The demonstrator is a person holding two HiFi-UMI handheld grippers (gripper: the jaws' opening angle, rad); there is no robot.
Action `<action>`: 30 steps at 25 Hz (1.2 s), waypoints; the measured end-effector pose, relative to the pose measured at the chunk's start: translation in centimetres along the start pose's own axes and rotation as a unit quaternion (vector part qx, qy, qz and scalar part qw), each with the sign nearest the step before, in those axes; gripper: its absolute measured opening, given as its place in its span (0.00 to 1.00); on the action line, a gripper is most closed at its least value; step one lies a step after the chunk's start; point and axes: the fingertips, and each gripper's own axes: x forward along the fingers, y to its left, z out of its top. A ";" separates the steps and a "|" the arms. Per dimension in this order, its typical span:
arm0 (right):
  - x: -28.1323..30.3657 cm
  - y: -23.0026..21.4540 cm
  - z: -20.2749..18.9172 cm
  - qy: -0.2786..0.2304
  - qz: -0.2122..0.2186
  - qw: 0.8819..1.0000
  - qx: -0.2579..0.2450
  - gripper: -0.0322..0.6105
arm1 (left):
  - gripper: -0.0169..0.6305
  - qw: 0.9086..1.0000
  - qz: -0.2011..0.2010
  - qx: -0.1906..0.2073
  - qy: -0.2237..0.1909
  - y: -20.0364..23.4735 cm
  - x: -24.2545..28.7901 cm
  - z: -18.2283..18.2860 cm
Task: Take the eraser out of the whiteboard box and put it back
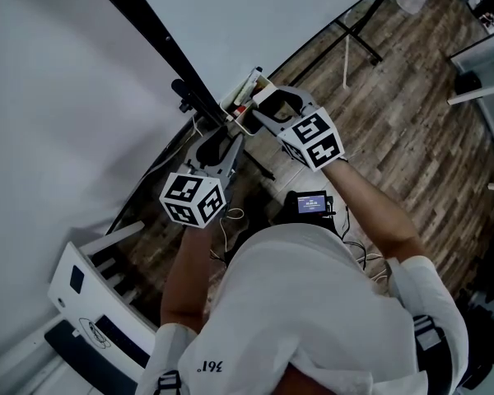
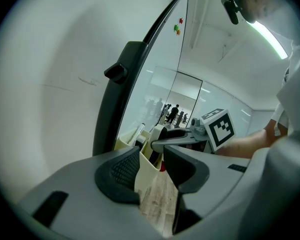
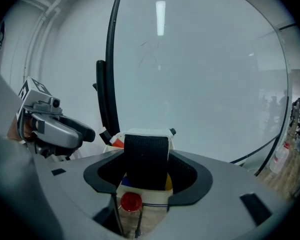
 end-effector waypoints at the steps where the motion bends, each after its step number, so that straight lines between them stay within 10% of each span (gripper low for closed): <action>1: 0.2 0.0 -0.3 0.003 0.000 1.000 0.000 0.46 | 0.24 1.000 0.000 -0.001 0.000 -0.1 0.0 -0.1; 30: 0.1 1.3 -0.4 -0.018 0.004 1.000 -0.002 0.46 | 0.24 1.000 -0.016 -0.015 0.002 -1.9 -0.7 -1.0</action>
